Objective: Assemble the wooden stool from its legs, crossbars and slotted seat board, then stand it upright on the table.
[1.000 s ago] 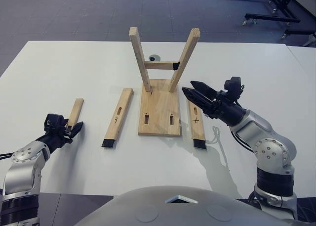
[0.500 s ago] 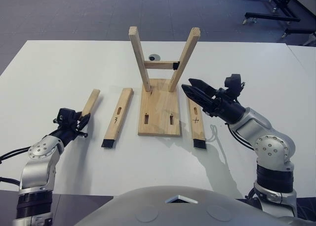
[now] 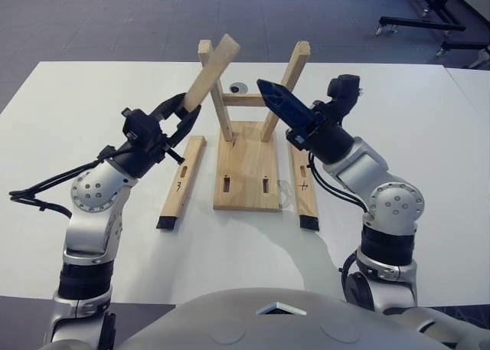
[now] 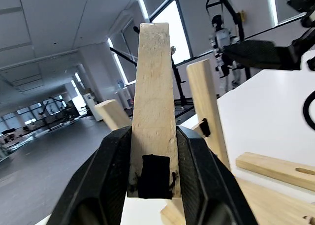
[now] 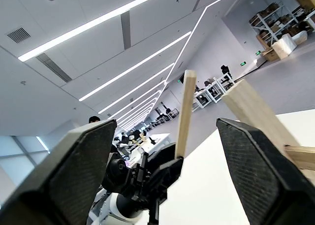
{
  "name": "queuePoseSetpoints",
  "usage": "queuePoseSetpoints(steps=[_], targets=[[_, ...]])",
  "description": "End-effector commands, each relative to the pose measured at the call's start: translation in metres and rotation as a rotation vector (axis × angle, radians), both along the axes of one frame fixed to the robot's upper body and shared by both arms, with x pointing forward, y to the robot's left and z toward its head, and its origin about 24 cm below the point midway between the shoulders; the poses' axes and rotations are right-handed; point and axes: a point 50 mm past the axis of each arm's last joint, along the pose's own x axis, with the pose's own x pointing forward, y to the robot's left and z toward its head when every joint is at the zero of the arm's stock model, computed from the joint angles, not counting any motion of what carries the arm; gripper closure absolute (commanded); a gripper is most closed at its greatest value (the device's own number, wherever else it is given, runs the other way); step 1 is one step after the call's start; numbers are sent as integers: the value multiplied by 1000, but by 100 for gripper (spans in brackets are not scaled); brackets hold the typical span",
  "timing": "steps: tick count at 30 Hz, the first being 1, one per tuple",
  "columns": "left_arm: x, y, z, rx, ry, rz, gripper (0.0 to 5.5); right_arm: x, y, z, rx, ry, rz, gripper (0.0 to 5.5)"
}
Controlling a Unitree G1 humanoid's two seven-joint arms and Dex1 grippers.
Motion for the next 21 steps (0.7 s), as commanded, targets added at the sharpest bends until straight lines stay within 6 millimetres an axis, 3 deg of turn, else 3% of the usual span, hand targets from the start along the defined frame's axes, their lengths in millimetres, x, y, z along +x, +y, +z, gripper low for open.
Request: queuePoseSetpoints(steps=[1,9,12,21], targets=[[-2,-13,3,-25,-11,-105,423,2,12,2,-28,-28,22,176],[-3,-26,2,-15,-4,-185,423,7,21,8,7,-54,29,176],[-1,-24,3,-18,-20,-165,423,14,19,8,20,-62,-38,228],[-1,-20,2,-3,-33,-149,423,10,17,9,52,-75,-21,383]])
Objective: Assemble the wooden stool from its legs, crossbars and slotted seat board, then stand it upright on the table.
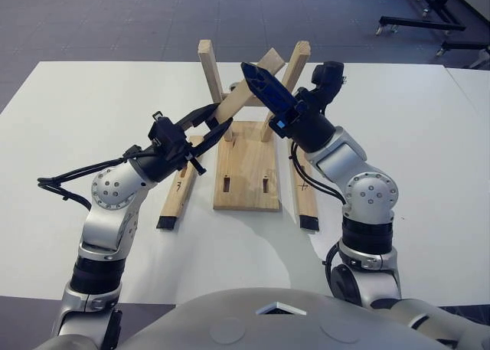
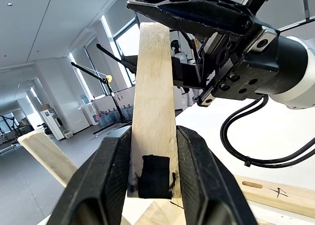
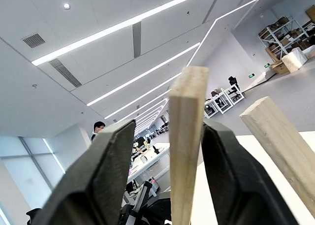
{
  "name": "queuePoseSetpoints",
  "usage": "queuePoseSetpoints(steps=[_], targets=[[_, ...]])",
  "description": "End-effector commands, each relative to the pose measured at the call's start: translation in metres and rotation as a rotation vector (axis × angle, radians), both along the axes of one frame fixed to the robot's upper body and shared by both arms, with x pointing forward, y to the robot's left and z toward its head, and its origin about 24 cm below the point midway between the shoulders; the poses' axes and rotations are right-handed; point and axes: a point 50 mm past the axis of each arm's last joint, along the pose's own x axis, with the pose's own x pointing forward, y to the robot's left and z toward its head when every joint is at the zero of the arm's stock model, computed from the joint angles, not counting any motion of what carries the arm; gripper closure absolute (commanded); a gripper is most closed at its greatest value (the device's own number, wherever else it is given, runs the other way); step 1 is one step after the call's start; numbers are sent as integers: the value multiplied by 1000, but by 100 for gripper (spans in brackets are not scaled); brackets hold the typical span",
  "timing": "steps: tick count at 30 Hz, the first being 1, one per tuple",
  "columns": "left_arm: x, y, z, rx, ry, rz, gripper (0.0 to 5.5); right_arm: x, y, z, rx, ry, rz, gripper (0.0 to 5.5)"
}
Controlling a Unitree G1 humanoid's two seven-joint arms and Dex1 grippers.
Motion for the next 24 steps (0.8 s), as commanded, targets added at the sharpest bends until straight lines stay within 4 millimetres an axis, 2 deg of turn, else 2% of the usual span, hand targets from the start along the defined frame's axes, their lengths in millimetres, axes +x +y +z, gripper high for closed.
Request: queuePoseSetpoints(steps=[1,7,14,15,16,19,22,24], targets=[[3,3,4,2,-31,24,423,1,-1,1,2,0,-11,400],[2,1,4,-4,-38,24,423,4,-3,-3,-16,17,-39,493],[1,-2,-5,-17,16,20,423,5,-4,2,-5,-10,-32,499],[4,0,-7,-27,37,58,423,5,-5,3,-3,-13,-37,499],[7,4,-9,-34,56,99,386,5,-7,4,-5,-20,-54,501],[12,14,-11,-57,71,195,343,6,-17,9,-8,-34,-120,512],[15,40,-15,-101,113,379,298,3,-34,17,-32,-25,-233,512],[7,54,-17,-112,126,446,278,-2,-46,19,-58,6,-318,512]])
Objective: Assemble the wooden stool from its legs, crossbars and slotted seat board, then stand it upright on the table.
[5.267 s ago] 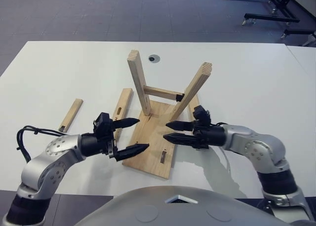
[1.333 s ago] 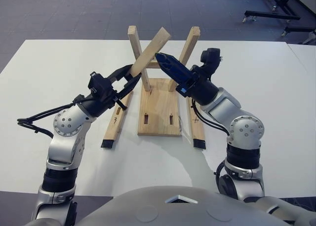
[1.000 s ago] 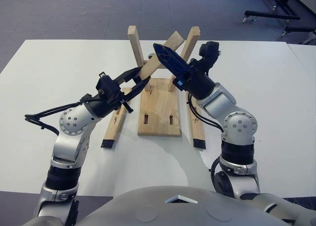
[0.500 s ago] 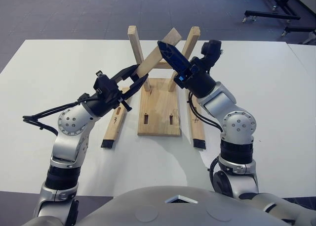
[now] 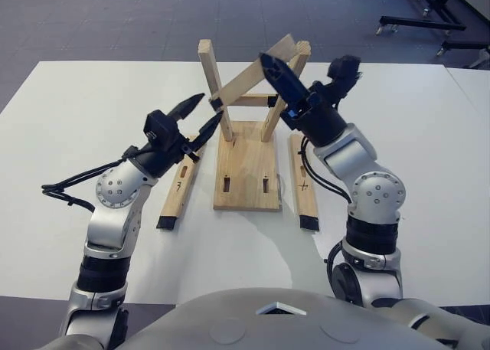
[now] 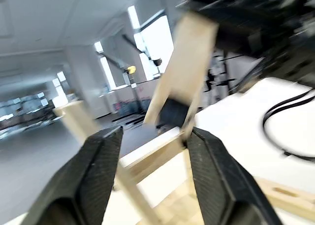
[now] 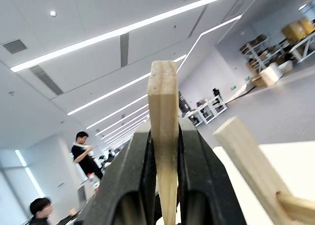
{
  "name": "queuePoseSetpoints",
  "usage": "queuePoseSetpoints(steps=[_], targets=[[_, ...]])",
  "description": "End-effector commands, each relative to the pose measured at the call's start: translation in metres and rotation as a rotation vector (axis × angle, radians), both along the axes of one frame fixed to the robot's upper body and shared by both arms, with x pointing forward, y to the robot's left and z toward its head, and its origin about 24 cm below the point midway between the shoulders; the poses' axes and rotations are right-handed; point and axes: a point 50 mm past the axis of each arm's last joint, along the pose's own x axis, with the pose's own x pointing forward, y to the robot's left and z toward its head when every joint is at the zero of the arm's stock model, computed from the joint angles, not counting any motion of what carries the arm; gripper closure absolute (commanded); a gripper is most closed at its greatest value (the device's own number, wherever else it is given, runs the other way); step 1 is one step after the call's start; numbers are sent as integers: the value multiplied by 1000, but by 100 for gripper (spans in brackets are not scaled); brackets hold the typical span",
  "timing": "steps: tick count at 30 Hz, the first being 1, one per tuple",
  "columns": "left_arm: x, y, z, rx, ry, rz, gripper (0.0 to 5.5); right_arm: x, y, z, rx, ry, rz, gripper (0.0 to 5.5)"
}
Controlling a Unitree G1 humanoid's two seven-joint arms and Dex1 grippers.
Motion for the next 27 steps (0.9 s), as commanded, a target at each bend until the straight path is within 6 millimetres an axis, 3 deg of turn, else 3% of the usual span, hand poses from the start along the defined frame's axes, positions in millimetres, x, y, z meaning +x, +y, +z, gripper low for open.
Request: queuePoseSetpoints(steps=[1,5,8,13,27], targets=[[-13,29,-8,-20,55,162,278,-9,-26,8,-39,47,-184,512],[-30,37,-16,-23,87,272,278,-18,-45,4,-125,124,-338,512],[-35,37,-14,-47,80,336,278,-40,-56,-18,-351,189,-453,512],[-34,45,0,-107,41,450,278,-66,-52,-33,-512,253,-498,512],[-15,31,4,-59,70,359,278,-70,-62,-76,-637,412,-692,512]])
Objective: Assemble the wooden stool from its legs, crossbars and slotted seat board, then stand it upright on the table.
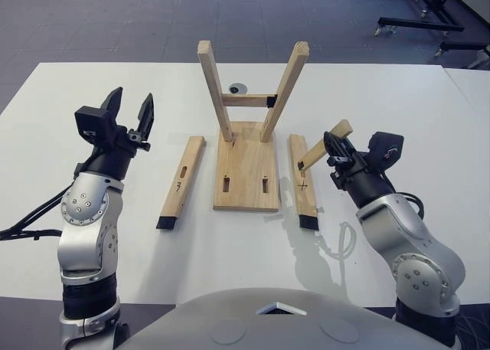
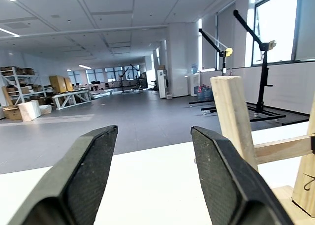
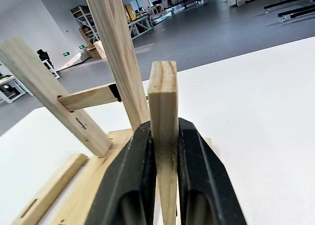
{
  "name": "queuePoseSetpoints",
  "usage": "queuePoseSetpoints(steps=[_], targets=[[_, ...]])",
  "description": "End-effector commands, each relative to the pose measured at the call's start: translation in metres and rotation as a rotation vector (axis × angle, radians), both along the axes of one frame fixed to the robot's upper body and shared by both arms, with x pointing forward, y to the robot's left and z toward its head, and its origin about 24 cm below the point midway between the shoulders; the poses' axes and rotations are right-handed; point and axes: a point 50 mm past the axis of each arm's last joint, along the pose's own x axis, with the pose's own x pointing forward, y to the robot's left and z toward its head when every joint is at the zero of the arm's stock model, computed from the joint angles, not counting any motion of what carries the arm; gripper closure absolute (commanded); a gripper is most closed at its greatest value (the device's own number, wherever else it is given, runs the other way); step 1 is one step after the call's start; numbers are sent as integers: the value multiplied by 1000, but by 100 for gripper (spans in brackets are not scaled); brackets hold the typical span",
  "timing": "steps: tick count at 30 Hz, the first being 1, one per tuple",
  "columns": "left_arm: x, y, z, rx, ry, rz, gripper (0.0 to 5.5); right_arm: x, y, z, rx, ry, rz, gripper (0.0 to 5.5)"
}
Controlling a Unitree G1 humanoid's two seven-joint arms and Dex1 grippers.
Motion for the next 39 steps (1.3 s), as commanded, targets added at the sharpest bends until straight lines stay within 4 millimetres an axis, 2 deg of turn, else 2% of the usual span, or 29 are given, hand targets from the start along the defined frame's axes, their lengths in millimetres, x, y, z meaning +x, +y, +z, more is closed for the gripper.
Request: queuePoseSetpoints(steps=[1,14,26,39], targets=[[2,0,-3,21,25,-7,278,0,-1,-6,-20,7,-25,512],[7,-4,-7,41,28,-23,278,13,2,-14,-7,-9,-26,512],[5,-3,-9,58,38,-20,278,7,4,-23,-12,58,-15,512],[4,-7,-10,67,37,-24,278,6,-4,-30,-78,106,-27,512]])
